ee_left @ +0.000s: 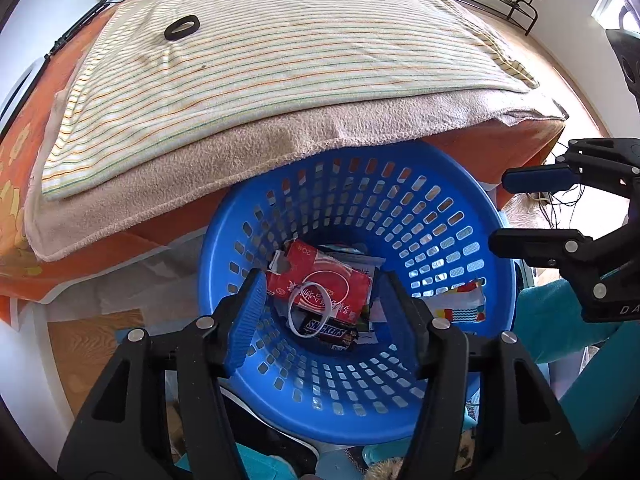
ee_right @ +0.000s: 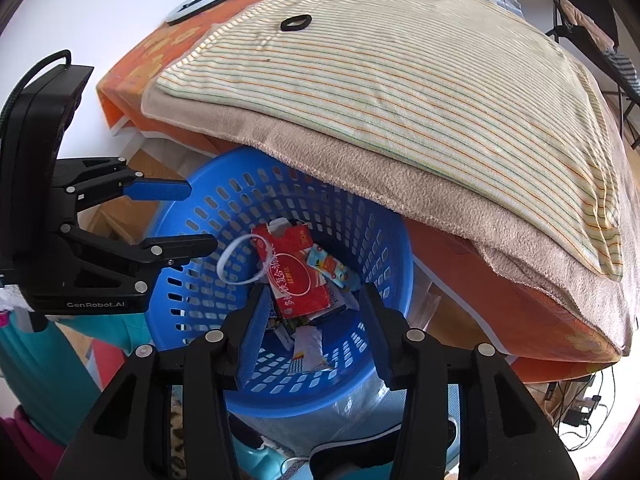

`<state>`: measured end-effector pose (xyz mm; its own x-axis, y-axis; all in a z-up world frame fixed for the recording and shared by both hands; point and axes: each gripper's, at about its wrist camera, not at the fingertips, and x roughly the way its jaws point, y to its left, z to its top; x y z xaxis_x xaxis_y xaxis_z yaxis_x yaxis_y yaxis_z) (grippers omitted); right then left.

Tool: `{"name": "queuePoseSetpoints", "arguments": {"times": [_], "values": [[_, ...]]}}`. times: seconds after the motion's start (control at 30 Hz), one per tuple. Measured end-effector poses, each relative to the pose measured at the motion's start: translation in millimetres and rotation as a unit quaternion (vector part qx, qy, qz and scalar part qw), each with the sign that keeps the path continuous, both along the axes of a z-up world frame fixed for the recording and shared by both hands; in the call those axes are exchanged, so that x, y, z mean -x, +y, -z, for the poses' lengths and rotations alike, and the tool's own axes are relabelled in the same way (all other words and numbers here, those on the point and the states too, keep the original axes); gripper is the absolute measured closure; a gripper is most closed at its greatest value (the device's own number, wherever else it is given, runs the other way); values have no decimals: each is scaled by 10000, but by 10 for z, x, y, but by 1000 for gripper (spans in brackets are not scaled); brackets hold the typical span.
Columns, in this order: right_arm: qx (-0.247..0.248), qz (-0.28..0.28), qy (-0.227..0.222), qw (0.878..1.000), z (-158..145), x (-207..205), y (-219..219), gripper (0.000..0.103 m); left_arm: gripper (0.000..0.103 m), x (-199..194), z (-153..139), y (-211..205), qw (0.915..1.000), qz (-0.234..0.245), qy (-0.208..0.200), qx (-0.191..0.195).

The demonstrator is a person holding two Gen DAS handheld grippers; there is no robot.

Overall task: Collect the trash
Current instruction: 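Move both grippers back over the bed toward the hair tie and plastic bag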

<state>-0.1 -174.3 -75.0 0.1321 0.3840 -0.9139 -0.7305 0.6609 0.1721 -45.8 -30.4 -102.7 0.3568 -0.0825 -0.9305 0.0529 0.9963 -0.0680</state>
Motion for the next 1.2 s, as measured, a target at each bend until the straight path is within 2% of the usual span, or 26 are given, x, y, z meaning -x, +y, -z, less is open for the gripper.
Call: {"name": "queuePoseSetpoints", "arguments": {"times": [0.13,0.2,0.3,0.43,0.73,1.2], "values": [[23,44,-41,10000,-7,-7,2,45,35,-3,6,17,10000,-70,9,-52],[32,76,-76,9999,-14,-7,0,39,35,-7,5,24,9999,-97,10,-46],[47,106,-137,9998,-32,-5,-10,35,35,-11,1,36,9999,-129,13,-67],[135,122,-195,9996,-33,-1,11,35,30,-13,-6,52,9998,-179,0,-77],[279,186,-310,9990,-61,-14,32,33,30,-27,-63,100,9996,-256,-58,-76],[-96,372,-632,9973,-348,-144,61,33,30,-146,-341,281,9981,-475,-385,61]]}}
